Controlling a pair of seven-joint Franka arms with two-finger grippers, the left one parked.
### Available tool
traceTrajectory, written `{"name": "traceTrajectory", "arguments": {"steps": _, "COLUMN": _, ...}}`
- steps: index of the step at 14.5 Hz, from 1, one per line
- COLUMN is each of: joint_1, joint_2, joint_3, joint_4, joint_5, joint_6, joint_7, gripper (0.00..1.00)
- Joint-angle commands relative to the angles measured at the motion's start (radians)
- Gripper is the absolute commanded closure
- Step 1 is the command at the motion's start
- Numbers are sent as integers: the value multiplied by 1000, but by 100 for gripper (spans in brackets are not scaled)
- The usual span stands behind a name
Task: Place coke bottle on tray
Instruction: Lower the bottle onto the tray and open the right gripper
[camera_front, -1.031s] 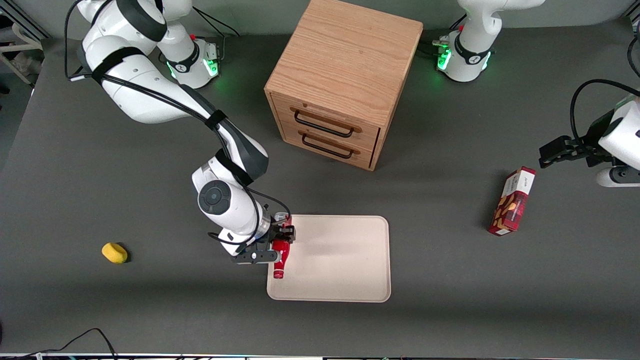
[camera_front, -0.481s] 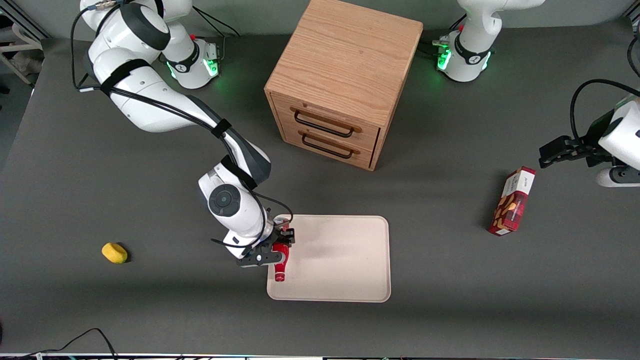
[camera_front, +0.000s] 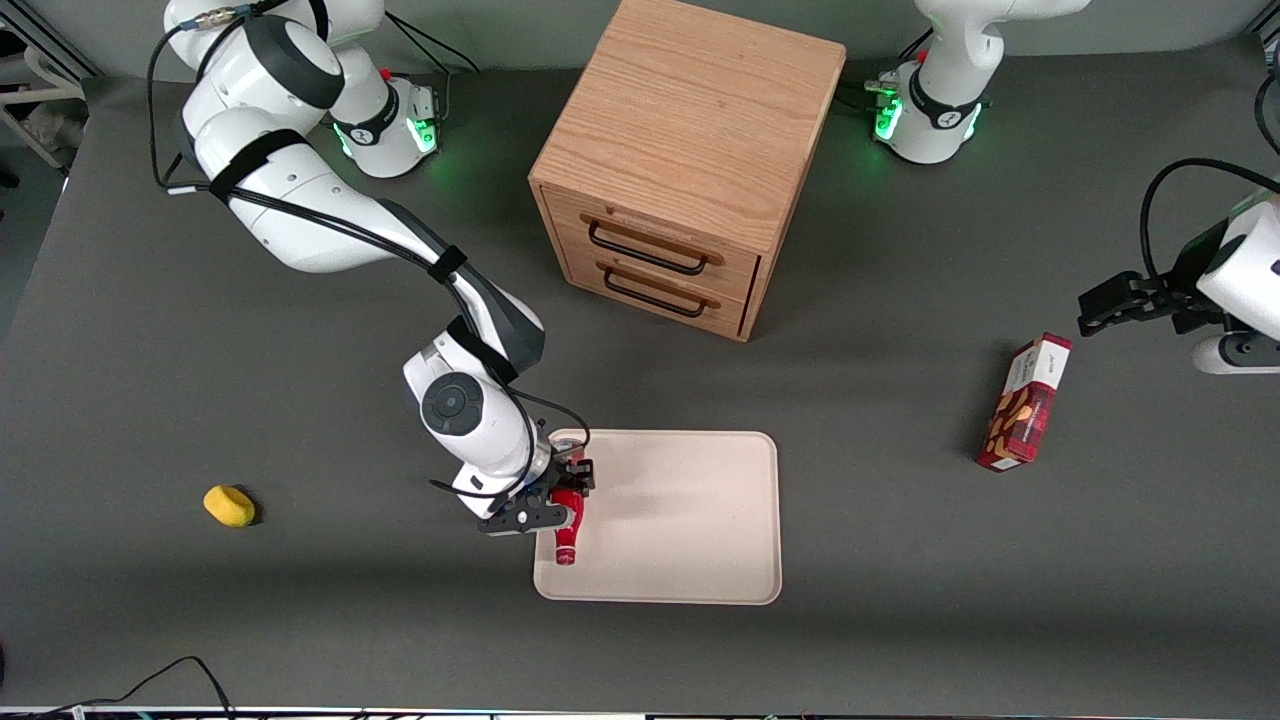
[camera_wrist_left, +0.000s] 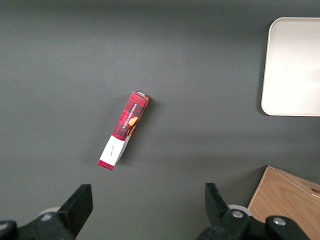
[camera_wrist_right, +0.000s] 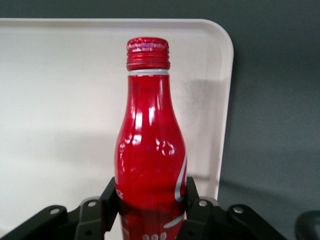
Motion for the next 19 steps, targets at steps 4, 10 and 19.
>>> {"name": "traceTrajectory", "arguments": {"steps": 4, "joint_1": 10, "joint_2": 17, "joint_3": -7, "joint_4": 5, "joint_5": -26, "joint_6": 52, "joint_7": -4, "gripper": 39}}
{"name": "traceTrajectory", "arguments": {"steps": 10, "joint_1": 10, "joint_2": 21, "joint_3": -7, "joint_4": 5, "joint_5": -29, "joint_6": 52, "joint_7": -4, "gripper": 0}}
{"name": "traceTrajectory", "arguments": {"steps": 19, "joint_1": 2, "joint_2": 16, "joint_3": -7, "joint_4": -12, "joint_5": -55, "joint_6": 62, "joint_7": -4, "gripper": 0}}
